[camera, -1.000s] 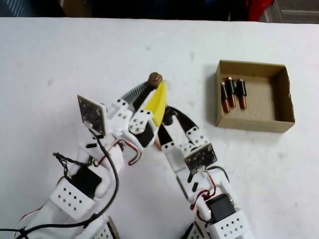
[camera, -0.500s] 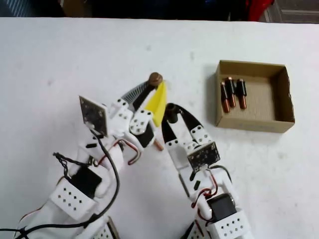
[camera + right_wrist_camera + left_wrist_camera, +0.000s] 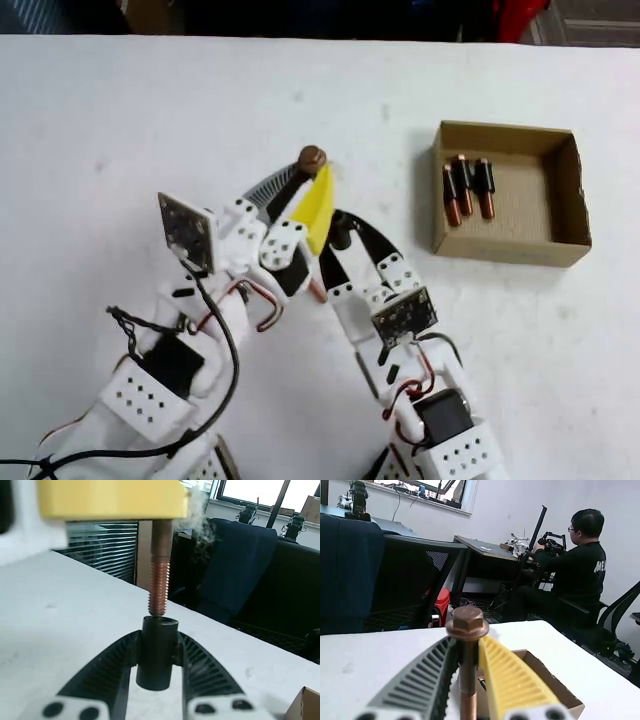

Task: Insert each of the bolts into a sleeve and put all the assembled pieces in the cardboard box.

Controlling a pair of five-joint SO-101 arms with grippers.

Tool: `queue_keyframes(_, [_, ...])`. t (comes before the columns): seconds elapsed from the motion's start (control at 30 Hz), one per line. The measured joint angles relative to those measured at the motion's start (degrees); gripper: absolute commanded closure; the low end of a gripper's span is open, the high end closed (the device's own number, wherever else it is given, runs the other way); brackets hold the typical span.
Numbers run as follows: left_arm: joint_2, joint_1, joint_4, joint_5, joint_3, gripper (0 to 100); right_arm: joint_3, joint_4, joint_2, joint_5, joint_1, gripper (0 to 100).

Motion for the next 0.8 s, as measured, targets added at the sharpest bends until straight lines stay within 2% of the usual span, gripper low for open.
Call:
queue_keyframes(0.4, [0.0,0.0,0.0,0.4,0.0,98,0.0,0.0,0.0,0.0,0.0,98.1])
queue_keyframes(0.6, [0.1,2.2,5.5,2.0,-0.5,98,0.0,0.0,-0.1,0.2,-0.3,98.1])
queue_keyframes(0.8, [0.1,2.4,6.9,2.4,-0.5,98,0.0,-0.1,-0.1,0.2,-0.1,98.1])
